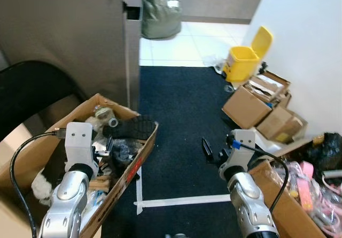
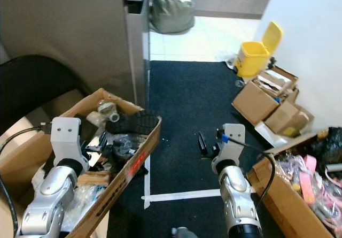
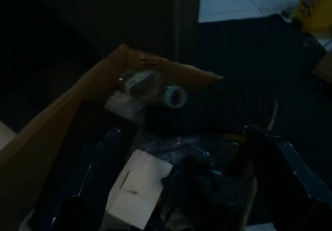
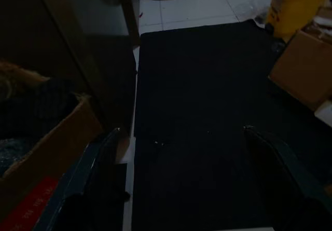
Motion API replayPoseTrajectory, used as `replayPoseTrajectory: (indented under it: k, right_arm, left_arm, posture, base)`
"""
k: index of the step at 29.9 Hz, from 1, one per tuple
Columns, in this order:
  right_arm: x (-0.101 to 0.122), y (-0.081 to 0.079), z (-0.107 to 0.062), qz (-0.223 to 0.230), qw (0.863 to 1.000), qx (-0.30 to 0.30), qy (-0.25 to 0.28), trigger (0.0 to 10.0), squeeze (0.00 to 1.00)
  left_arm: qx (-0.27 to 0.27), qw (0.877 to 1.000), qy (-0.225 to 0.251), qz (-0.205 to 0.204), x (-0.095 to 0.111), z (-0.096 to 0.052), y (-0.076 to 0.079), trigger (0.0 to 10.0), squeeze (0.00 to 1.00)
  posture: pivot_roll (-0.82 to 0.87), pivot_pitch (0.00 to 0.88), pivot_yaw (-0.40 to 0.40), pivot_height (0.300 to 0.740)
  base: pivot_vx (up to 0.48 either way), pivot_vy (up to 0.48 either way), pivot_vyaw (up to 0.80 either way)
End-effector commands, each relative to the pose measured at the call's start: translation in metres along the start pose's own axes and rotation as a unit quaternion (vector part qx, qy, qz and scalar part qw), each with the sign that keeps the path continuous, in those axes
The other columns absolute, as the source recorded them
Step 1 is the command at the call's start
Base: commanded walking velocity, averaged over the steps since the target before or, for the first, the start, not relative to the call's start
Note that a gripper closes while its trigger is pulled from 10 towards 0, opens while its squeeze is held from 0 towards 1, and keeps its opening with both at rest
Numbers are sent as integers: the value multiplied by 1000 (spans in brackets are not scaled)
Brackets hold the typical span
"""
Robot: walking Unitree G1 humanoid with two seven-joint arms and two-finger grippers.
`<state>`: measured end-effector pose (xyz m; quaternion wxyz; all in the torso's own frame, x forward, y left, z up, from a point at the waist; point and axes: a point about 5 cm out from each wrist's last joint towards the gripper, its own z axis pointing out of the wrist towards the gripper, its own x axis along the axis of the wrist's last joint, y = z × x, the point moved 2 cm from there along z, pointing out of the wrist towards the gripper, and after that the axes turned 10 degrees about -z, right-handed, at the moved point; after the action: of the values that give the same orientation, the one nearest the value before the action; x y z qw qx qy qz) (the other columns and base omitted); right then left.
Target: Picking trash to rubbish bin
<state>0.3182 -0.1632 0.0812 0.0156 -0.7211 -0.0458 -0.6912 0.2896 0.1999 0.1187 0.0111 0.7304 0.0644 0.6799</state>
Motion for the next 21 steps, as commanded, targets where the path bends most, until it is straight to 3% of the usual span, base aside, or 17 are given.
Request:
replayPoseTrajectory:
  k: [1,7,10,21]
  right_arm:
    - [-6,5,-4,-3,1000,-10,-14,10000,0]
    - [-11,13,-6,-13,999,-34,-33,10000,0]
    - [-15,21,-9,-21,997,-55,-47,10000,0]
    - [-14,21,-11,-27,996,-61,-52,10000,0]
  left_arm:
    - [-5,1000,-13,6,-6,0,1,10000,0]
    - [-4,1000,-23,6,-8,2,0,10000,0]
    - [-13,999,-32,26,-10,3,0,10000,0]
    - [-6,999,-28,29,-8,10,-1,10000,0]
  posture:
    - [-1,118,-29,740]
    - [-1,118,-29,740]
    - [-1,118,-29,740]
    - [-23,132,-34,740]
  base:
    - [0,0,-800]
    - [0,0,-800]
    - [0,0,-800]
    - [0,0,-800]
